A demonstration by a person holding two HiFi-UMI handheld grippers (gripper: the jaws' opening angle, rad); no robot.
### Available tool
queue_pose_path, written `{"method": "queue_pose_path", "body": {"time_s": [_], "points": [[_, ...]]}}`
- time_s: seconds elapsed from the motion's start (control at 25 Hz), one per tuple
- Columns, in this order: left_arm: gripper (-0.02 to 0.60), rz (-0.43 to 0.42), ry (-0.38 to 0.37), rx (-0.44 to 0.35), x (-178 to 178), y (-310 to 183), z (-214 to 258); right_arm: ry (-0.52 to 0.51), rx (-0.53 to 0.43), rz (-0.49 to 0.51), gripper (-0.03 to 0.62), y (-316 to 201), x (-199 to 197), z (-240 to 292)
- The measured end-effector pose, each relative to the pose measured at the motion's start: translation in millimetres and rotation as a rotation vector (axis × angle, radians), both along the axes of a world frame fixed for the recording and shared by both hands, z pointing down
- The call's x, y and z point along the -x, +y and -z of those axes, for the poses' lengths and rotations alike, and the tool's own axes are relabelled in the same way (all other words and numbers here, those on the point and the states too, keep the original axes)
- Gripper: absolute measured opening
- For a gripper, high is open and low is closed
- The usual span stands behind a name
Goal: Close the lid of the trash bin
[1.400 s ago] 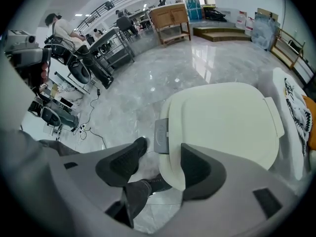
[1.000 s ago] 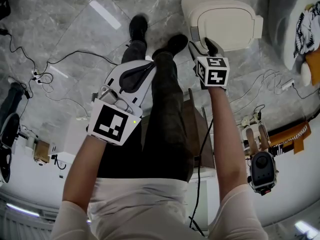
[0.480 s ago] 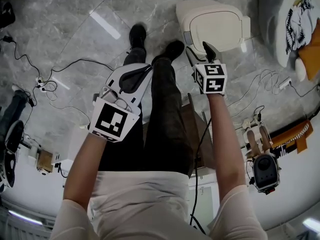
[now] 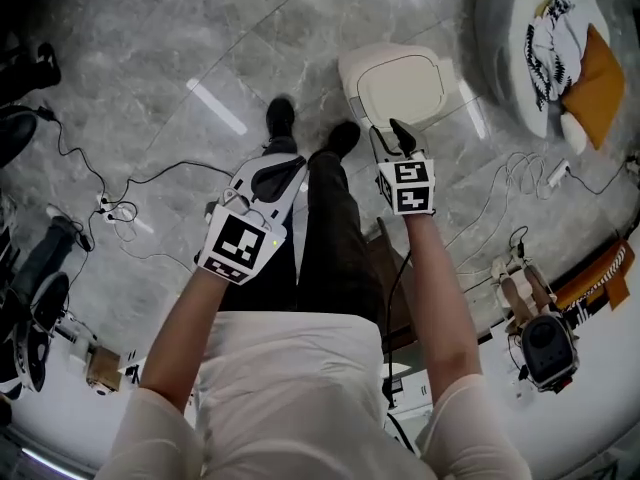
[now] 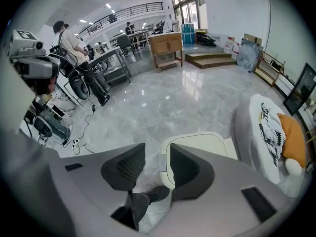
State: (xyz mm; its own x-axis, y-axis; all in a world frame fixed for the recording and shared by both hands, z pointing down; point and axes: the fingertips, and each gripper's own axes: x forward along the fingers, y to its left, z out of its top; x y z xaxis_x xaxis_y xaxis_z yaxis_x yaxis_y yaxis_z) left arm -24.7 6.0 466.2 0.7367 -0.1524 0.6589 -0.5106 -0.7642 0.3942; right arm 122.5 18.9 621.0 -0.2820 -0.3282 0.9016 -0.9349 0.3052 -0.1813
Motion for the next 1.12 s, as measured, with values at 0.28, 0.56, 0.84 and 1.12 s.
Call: {"method": "queue_pose_path", "body": {"time_s": [0.28, 0.56, 0.84, 1.12], "points": [[0.017, 0.005, 0.023, 0.003, 13.2, -3.4, 50.3, 0.034, -0.073, -0.020, 0.104, -1.8, -7.6, 69.2], [0.017, -0.016, 0.028, -0.051, 31.2, -14.1, 87.8, 0.029, -0.141, -0.139, 0.063, 5.4, -8.7, 129.2], [0.017, -0.081, 0.050, -0.108, 32.8, -31.5, 124.3, 0.038, -0.220, -0.273, 0.043, 10.6, -13.1, 187.6], [0.017, -0.094, 0.096, -0.108, 26.4, -23.8, 155.5, 0.026, -0.301, -0.350, 0.031, 33.5, -27.8, 243.4]]}}
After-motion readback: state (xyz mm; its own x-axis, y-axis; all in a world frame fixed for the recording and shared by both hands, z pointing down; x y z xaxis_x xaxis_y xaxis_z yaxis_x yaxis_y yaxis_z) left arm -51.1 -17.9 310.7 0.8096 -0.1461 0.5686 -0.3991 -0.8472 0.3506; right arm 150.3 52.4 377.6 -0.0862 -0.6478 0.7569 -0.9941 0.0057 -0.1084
